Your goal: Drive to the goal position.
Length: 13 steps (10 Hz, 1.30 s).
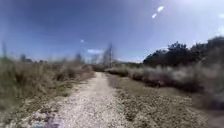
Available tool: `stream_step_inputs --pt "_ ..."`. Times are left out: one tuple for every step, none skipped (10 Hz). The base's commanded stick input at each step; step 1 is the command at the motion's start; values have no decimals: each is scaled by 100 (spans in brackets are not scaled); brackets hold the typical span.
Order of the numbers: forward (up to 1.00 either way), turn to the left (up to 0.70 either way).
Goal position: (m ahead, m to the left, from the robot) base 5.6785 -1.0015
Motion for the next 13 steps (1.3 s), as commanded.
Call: stream_step_inputs --pt "70 7" --pt "70 34" --pt "70 35" --pt "70 24" --pt "70 6" --pt "70 0" --pt "70 0" --pt "70 0" --pt "70 0" --pt "70 0" --pt "70 0" --pt "70 0" --pt "70 0"
